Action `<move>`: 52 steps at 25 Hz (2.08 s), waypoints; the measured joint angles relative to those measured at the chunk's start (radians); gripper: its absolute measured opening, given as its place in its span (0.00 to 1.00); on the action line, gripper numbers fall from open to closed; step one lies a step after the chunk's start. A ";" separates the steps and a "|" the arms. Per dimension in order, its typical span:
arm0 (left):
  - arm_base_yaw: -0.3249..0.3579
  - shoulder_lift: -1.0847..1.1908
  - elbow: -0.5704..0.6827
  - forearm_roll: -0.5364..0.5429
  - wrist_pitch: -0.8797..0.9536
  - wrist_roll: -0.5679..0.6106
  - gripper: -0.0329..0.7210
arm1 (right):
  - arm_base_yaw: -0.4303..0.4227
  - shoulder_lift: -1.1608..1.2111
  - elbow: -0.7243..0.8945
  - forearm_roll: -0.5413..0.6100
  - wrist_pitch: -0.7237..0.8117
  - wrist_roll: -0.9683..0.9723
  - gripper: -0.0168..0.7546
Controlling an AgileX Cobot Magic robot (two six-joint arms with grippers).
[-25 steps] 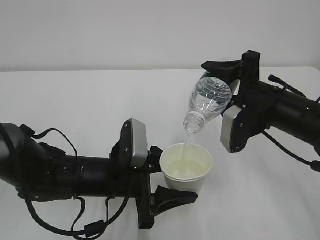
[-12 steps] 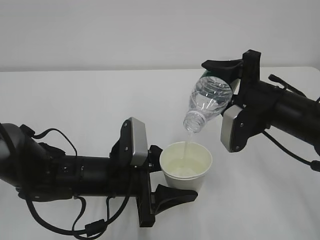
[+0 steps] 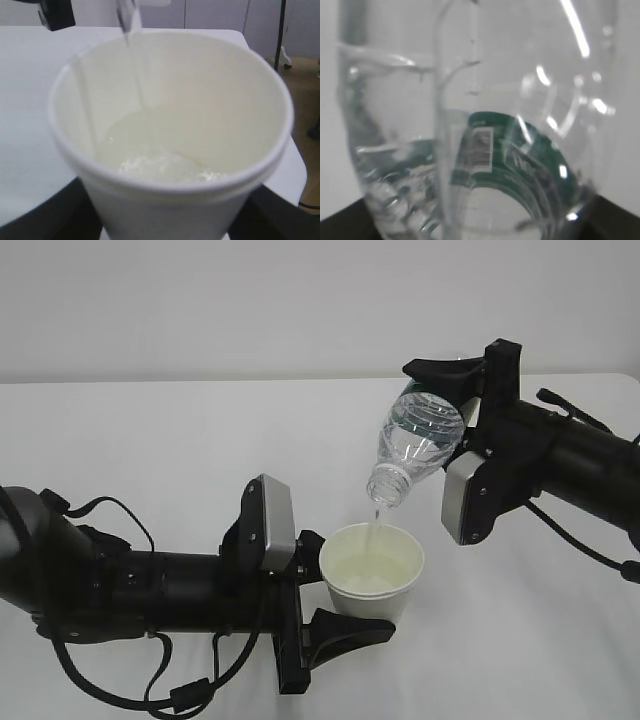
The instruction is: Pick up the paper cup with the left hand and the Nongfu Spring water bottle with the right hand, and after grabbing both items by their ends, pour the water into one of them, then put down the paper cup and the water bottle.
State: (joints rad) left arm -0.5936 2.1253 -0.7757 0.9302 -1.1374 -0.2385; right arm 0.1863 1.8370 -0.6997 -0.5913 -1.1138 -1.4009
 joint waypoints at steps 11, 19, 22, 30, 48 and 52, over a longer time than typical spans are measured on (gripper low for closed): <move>0.000 0.000 0.000 0.000 0.000 0.000 0.68 | 0.000 0.000 0.000 0.000 -0.001 -0.001 0.66; 0.000 0.000 0.000 -0.001 0.000 0.000 0.68 | 0.000 0.000 0.000 0.000 -0.002 -0.002 0.66; 0.000 0.000 0.000 -0.001 0.000 0.000 0.68 | 0.000 0.000 0.000 0.000 -0.002 -0.002 0.66; 0.000 0.000 0.000 -0.001 0.000 0.000 0.68 | 0.000 0.000 0.000 0.000 -0.004 -0.009 0.66; 0.000 0.000 0.000 -0.001 0.000 0.000 0.68 | 0.000 0.000 0.000 0.000 -0.005 -0.014 0.66; 0.000 0.000 0.000 -0.001 0.002 0.000 0.68 | 0.000 0.000 0.000 0.000 -0.005 -0.016 0.66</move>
State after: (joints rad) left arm -0.5936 2.1253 -0.7757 0.9295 -1.1356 -0.2385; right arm 0.1863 1.8370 -0.6997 -0.5913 -1.1187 -1.4172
